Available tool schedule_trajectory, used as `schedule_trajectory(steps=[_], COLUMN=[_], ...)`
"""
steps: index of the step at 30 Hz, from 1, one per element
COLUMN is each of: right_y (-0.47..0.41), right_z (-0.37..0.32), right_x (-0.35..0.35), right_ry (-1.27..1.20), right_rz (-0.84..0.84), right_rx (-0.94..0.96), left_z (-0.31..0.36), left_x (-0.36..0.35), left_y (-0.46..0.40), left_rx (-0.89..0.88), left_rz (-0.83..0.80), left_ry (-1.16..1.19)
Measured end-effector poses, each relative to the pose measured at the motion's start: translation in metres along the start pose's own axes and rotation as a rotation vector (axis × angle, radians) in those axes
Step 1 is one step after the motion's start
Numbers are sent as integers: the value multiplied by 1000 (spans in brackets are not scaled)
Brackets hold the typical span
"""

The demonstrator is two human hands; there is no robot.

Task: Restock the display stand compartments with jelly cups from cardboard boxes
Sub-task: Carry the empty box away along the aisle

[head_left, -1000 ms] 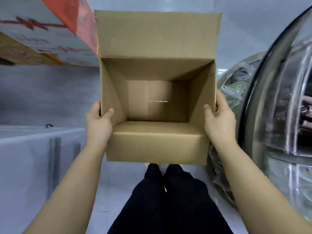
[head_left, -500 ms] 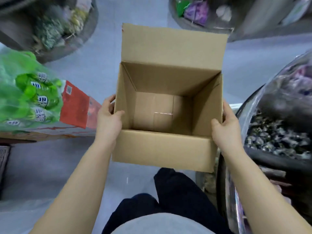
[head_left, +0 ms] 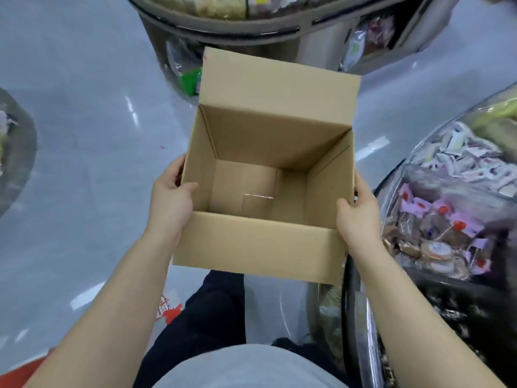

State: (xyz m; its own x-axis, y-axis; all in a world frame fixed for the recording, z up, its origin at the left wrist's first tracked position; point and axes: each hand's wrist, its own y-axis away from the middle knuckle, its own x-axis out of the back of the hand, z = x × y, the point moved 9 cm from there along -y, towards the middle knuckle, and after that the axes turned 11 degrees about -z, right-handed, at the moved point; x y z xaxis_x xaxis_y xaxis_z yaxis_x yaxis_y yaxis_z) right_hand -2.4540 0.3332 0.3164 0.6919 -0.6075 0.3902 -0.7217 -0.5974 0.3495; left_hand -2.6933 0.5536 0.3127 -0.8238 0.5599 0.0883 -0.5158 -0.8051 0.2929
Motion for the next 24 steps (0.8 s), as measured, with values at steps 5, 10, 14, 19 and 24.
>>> schedule_trajectory(steps=[5, 10, 14, 19, 24], right_y=[-94, -177, -247, -340, -435], right_z=[-43, -68, -64, -57, -83], right_x=[23, 65, 108, 179, 275], right_ry=[-66, -120, -175, -214, -169], right_rz=[152, 278, 374, 419, 421], right_rx=[-88, -132, -188, -254, -214], left_z=[59, 111, 130, 160, 222], left_x=[-42, -113, -187, -297, -416], left_y=[-149, -267, -353, -443, -528], left_rx=[-10, -49, -61, -65, -79], left_rz=[-150, -313, -383, -474, -540], left_ry=[-67, -135, -182, -226, -238])
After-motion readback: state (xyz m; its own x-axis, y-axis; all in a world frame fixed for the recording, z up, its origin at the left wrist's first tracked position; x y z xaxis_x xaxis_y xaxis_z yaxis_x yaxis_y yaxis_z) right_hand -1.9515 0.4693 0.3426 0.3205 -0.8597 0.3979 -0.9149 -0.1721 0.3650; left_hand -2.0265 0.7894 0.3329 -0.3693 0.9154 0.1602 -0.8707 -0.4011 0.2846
